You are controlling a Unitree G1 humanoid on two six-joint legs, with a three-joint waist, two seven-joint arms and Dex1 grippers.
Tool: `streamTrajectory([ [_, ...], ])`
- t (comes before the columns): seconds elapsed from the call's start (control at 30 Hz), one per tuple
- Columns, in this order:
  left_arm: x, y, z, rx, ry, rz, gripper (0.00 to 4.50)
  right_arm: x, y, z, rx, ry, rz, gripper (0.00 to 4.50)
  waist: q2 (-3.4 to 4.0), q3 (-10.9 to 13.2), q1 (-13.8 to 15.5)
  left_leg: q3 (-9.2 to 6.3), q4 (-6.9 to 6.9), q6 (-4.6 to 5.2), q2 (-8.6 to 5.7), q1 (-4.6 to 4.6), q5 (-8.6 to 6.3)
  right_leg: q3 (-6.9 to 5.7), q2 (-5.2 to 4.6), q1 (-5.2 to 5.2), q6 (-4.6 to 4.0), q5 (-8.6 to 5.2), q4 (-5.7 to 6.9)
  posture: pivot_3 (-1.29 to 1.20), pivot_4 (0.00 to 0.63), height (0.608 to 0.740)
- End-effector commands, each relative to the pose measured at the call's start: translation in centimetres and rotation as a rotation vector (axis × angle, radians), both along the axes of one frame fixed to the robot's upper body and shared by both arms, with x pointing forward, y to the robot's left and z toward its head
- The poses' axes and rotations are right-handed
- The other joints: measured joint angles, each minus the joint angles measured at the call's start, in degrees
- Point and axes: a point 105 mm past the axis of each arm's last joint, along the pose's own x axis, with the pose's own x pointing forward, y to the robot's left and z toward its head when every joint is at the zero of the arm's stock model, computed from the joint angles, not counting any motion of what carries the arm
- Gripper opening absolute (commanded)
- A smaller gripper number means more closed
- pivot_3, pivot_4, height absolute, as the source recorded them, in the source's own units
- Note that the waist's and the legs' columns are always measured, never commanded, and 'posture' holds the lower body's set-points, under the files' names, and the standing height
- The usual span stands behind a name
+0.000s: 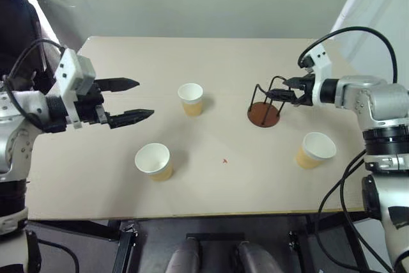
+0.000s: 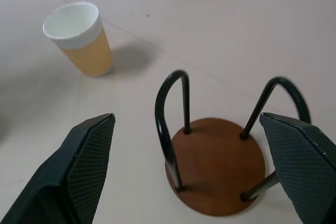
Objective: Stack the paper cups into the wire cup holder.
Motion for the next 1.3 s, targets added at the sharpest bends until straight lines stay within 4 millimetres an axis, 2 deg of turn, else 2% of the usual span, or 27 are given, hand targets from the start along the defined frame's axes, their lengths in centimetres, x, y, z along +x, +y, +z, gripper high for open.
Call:
streamTrajectory([
  [0.03,-0.7,0.1,1.5,0.002,-0.056,0.001,4.44,0.0,0.8,0.4,-0.013,-0.029,0.015,4.5,0.0,0.0,0.0,0.0,0.01,0.0,0.0,0.0,0.01,0.0,0.0,0.0,0.0,0.0,0.01,0.0,0.15,0.74],
  [0.33,-1.2,0.2,1.5,0.01,-0.055,0.019,4.44,0.7,1.3,-1.0,-0.023,-0.003,-0.004,4.5,0.0,0.0,0.0,0.0,-0.03,0.0,0.0,-0.01,0.01,-0.03,0.0,-0.01,-0.01,0.01,-0.01,0.0,0.15,0.74],
  [0.37,-1.3,0.3,1.6,0.011,-0.056,0.022,4.49,0.9,1.2,-1.0,-0.023,-0.004,-0.01,4.32,0.0,0.0,0.0,0.0,-0.04,0.0,0.0,0.0,0.01,-0.03,0.0,-0.01,-0.01,0.01,-0.02,0.0,0.15,0.74],
  [0.47,-1.4,0.4,1.6,0.015,-0.059,0.035,4.5,1.2,1.3,-1.3,-0.027,-0.002,-0.013,3.57,0.0,0.0,0.0,0.0,-0.02,-0.01,0.0,0.0,0.01,-0.02,0.0,0.0,-0.02,0.01,-0.02,0.0,0.15,0.74],
  [0.77,-1.2,0.6,1.6,0.019,-0.062,0.051,4.5,1.3,1.8,-1.3,-0.033,-0.011,0.024,0.21,0.0,0.0,0.0,-0.01,-0.04,-0.01,0.01,0.0,0.01,-0.03,0.0,-0.01,-0.04,0.02,-0.01,0.0,0.15,0.74],
  [0.8,-1.2,0.7,1.6,0.02,-0.062,0.052,4.5,1.1,1.9,-1.2,-0.032,-0.016,0.047,0.01,-0.01,0.0,0.0,0.0,-0.04,-0.01,0.0,0.0,0.01,-0.04,0.0,-0.01,-0.05,0.02,-0.01,0.0,0.15,0.74],
  [0.87,-1.0,0.7,1.6,0.021,-0.063,0.057,4.5,-0.3,3.2,-0.3,-0.006,-0.035,0.17,0.01,-0.02,0.0,0.0,0.0,-0.06,-0.01,0.01,0.01,0.01,-0.05,0.0,0.0,-0.06,0.02,-0.02,0.0,0.15,0.74],
  [0.97,-0.9,0.8,1.6,0.022,-0.064,0.057,4.5,-3.9,5.1,0.7,-0.03,-0.071,0.426,0.01,-0.01,0.0,0.0,-0.01,-0.08,-0.02,0.01,-0.06,0.02,-0.09,0.0,-0.03,-0.07,0.01,-0.05,0.0,0.15,0.74],
  [1.13,-0.7,0.7,1.6,0.02,-0.064,0.05,4.5,-9.4,7.4,1.1,-0.055,-0.065,0.77,0.01,-0.02,0.0,-0.1,0.0,-0.14,-0.11,0.03,-0.07,0.07,-0.13,0.0,-0.02,-0.1,-0.01,-0.11,0.0,0.15,0.74],
  [1.23,-0.7,0.4,1.6,0.017,-0.064,0.037,4.5,-12.7,9.0,-1.0,-0.185,-0.038,0.987,0.01,-0.04,0.0,-0.2,-0.01,-0.13,-0.16,0.04,0.01,0.12,-0.15,0.01,0.06,-0.11,-0.02,-0.1,0.0,0.15,0.74],
  [1.3,-0.6,0.3,1.6,0.016,-0.065,0.032,4.5,-13.2,9.3,-2.2,-0.259,-0.037,1.042,0.01,-0.06,0.0,-0.2,-0.02,-0.1,-0.13,0.04,0.08,0.14,-0.17,0.01,0.14,-0.11,-0.02,-0.1,0.0,0.15,0.74],
])
